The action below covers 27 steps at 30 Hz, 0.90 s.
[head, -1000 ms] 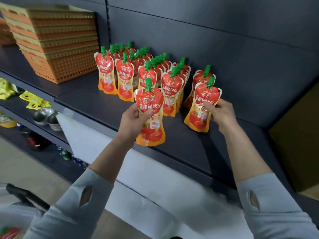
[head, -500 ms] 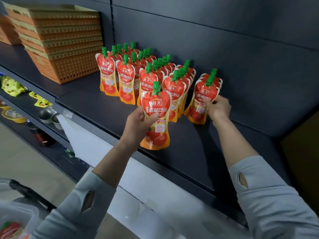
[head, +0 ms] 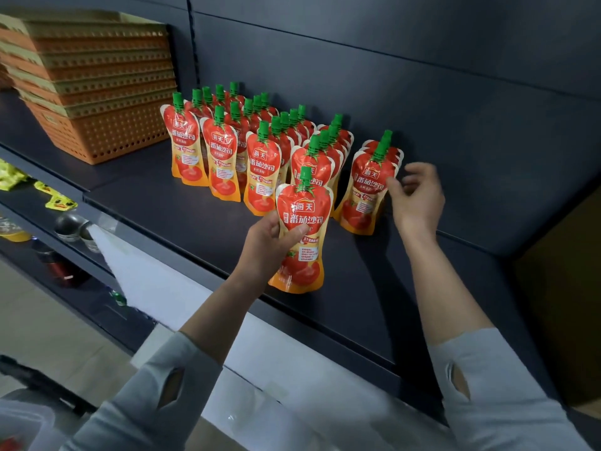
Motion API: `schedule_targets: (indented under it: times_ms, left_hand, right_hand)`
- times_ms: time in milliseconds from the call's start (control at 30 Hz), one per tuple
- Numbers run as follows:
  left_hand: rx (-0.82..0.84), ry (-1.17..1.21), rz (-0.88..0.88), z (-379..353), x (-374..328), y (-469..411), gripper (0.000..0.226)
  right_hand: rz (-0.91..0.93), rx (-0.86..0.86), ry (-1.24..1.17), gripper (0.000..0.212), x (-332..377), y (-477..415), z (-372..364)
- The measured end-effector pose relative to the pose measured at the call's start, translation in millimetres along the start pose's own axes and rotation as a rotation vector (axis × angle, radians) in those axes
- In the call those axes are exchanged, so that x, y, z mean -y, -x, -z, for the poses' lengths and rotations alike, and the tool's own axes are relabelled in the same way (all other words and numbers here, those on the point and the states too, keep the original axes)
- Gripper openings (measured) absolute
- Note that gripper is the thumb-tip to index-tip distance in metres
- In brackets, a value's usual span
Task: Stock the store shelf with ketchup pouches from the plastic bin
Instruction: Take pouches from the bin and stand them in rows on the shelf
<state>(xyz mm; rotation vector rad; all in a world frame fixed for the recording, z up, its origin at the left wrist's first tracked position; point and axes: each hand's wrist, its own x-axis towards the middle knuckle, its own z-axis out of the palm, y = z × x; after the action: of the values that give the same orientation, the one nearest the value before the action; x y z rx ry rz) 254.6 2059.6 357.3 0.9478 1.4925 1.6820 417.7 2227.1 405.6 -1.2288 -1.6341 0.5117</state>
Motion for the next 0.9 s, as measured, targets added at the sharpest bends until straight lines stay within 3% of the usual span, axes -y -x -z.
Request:
schedule_targets:
  times_ms: [67,167,233,433,667,900]
  left_hand:
    - [0.027,-0.021,-0.016,-7.9,-1.1,-1.6,0.024]
    - [0.088,0.003,-0.027,-21.7,-2.5,-4.4,0.023]
    - [0.117,0.024,-0.026,-29.9,-3.0,-5.1,0.026]
    - [0.185,-0.03,-0.014,-41.5,8.4,-8.1,0.034]
    - [0.17,-0.514,-0.126,-40.2,47.3,-4.7,0.042]
    - [0.267,-0.808,-0.261,-63.9,54.2,-17.1,0.06]
  right_hand:
    - [0.136,0.06,-0.069,0.018,18.9,15.1,13.9]
    - [0.126,0.536,-0.166,0.015,40.9,36.3,20.7]
    - [0.096,0.694,-0.191,0.014,43.1,40.4,20.5]
    - [0.074,0.614,-0.197,0.007,27.0,34.6,28.3]
    - [0.059,0.364,-0.027,0.011,5.6,13.4,32.7]
    - [0.125,0.277,0.063,0.027,2.3,3.7,14.3]
